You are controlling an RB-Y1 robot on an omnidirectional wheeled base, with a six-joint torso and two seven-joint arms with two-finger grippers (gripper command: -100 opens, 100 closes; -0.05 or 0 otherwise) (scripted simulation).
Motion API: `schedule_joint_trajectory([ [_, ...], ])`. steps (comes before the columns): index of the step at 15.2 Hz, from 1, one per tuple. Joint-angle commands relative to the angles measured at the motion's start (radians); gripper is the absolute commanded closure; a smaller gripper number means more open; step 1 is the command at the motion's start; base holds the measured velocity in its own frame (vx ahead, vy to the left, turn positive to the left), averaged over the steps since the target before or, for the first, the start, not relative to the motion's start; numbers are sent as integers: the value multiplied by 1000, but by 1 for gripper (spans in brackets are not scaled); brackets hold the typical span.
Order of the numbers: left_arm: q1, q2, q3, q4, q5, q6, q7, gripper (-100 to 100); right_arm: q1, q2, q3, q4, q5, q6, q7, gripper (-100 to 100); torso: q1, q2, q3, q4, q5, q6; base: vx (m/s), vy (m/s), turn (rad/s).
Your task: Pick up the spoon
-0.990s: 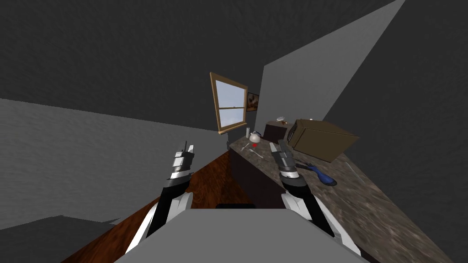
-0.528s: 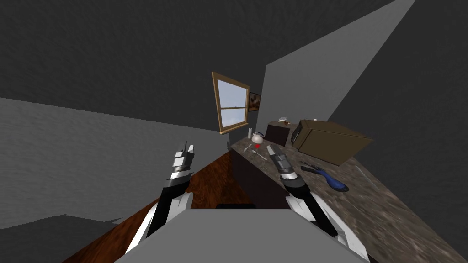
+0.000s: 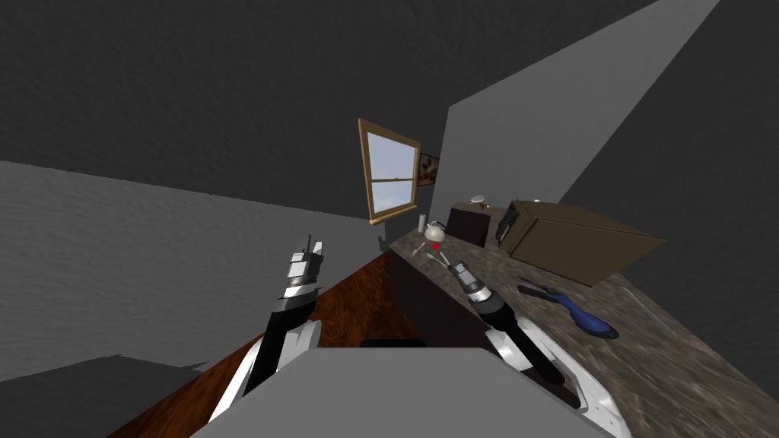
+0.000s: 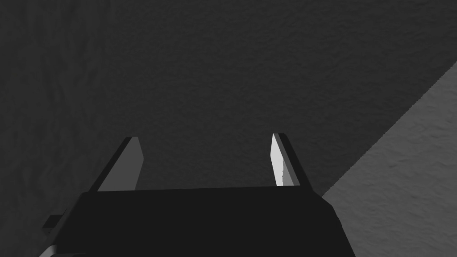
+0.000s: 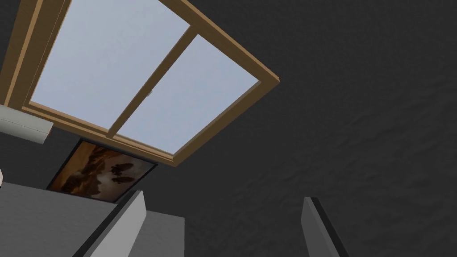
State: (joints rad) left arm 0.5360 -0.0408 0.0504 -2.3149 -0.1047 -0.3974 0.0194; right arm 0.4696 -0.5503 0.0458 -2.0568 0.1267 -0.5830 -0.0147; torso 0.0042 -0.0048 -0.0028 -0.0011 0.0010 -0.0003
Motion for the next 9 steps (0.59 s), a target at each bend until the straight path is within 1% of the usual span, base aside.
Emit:
schedule_joint_trajectory([
  [1, 0, 0, 0, 0, 0, 0, 0, 0, 1, -28, 2, 11, 9, -1, 1, -100, 0, 0, 0, 0, 0, 0, 44, 39, 19],
  [2, 0, 0, 0, 0, 0, 0, 0, 0, -3, -65, 7, 49, 36, -4, 1, -100, -1, 1, 0, 0, 0, 0, 54, 59, 49],
  [3, 0, 0, 0, 0, 0, 0, 0, 0, -3, -82, 7, 49, 36, -4, 1, -100, 0, 1, 0, 0, 0, 0, 59, 67, 51],
  [4, 0, 0, 0, 0, 0, 0, 0, 0, -6, -105, 12, 77, 63, -8, 1, -100, 0, 0, 0, 0, 0, 0, 74, 86, 72],
  [5, 0, 0, 0, 0, 0, 0, 0, 0, -6, -129, 12, 88, 63, -8, 1, -100, 1, 0, 0, 0, 0, 0, 87, 83, 47],
  [6, 0, 0, 0, 0, 0, 0, 0, 0, -6, -136, 12, 88, 63, -8, 1, -100, 1, -1, -1, 0, 0, 0, 64, 51, 8],
  [7, 0, 0, 0, 0, 0, 0, 0, 0, -9, -174, 18, 125, 91, -12, 1, -100, 0, -1, 0, 0, 0, 0, 62, 59, 47],
  [8, 0, 0, 0, 0, 0, 0, 0, 0, -9, -190, 18, 128, 91, -12, 1, -100, 0, 0, 0, 0, 0, 0, 65, 61, 51],
  [9, 0, 0, 0, 0, 0, 0, 0, 0, -12, -220, 24, 156, 119, -16, 2, -100, 0, 0, 0, 0, 0, 0, 82, 84, 77],
])
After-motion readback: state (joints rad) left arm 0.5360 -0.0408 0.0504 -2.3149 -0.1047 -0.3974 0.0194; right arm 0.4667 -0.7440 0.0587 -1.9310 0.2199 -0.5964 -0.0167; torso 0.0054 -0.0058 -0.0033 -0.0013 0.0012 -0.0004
